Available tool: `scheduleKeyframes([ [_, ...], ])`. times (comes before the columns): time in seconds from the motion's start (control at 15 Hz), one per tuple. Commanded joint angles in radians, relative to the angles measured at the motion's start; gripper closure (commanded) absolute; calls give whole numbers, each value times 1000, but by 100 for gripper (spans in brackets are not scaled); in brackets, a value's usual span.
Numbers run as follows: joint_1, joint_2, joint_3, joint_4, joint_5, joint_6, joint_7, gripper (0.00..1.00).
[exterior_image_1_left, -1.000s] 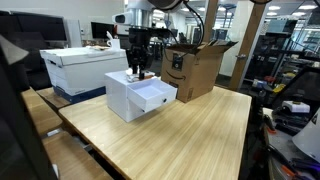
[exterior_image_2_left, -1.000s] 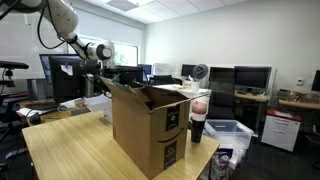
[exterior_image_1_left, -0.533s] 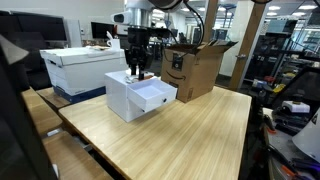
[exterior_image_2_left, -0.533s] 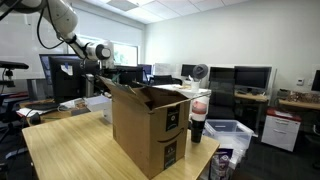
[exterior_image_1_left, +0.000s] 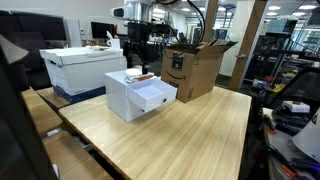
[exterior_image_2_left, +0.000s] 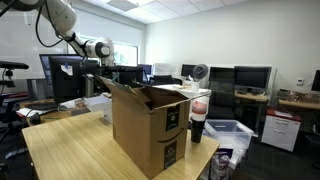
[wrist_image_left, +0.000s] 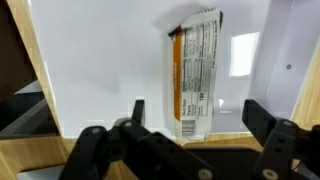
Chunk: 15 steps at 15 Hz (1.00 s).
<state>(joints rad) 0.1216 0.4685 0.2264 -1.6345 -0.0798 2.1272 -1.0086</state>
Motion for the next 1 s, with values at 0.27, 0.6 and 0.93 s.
scheduleKeyframes([
  [0.27,-8,-218,-16,-206,34,31,167,0],
  [0.6,-5,-321,-18,-320,81,44,272,0],
  [0.93,-1,-393,-22,-442,104,75,285,0],
])
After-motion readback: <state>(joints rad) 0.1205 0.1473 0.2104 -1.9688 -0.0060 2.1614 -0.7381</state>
